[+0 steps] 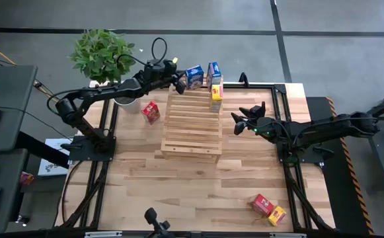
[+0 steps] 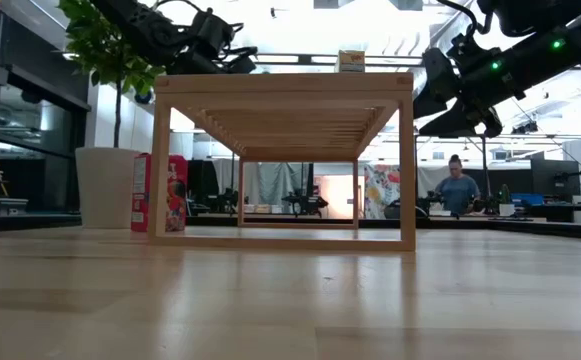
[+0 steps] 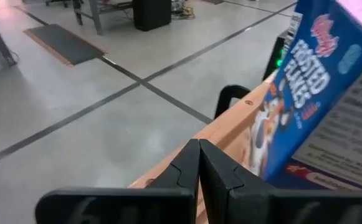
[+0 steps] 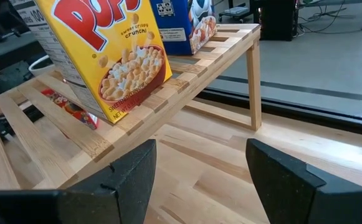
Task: Stack cereal on shelf
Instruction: Put the blue cereal box on the shelf aligned with the other blue cereal box, then put the bottom red cereal box on the shelf
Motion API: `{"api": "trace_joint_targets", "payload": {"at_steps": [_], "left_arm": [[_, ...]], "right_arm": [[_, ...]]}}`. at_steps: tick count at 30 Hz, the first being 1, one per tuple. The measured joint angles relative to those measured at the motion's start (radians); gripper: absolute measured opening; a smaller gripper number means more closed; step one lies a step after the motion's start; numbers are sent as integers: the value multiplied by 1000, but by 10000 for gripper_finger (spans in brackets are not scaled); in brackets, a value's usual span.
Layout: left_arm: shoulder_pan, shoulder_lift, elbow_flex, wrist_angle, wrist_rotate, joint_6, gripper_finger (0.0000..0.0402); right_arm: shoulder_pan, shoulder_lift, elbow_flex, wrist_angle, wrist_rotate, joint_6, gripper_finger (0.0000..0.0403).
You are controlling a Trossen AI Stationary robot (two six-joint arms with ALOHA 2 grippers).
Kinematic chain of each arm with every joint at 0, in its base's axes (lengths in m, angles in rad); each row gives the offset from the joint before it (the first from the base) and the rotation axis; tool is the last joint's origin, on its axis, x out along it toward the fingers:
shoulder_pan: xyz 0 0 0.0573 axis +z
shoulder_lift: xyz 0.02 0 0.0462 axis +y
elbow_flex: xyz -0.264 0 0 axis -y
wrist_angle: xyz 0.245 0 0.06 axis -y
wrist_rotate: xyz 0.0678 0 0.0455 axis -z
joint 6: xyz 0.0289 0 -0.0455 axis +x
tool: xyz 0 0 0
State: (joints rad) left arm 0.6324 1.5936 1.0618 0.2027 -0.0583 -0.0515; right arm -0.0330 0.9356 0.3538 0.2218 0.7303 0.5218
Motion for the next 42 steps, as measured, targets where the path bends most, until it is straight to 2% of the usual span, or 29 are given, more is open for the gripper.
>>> {"api": "trace_joint_targets", "payload": {"at_steps": [21,30,34,38,42], "left_arm": [[-125,-5,0,-50,25,-68,0],[-134,-6,0,-54,24,-47,0],[-114,-70,0,-127,22,-25,0],[-106,-190,0,-250,21,32,0],[-149,-350,-75,-251,94,64,0]], "right_arm": [[0,0,0,0,3,-6,241],[0,0,0,0,3,-5,241],[0,0,0,0,3,-5,241],[0,0,0,0,3,-5,241],[0,0,0,1,4,-6,241]]}}
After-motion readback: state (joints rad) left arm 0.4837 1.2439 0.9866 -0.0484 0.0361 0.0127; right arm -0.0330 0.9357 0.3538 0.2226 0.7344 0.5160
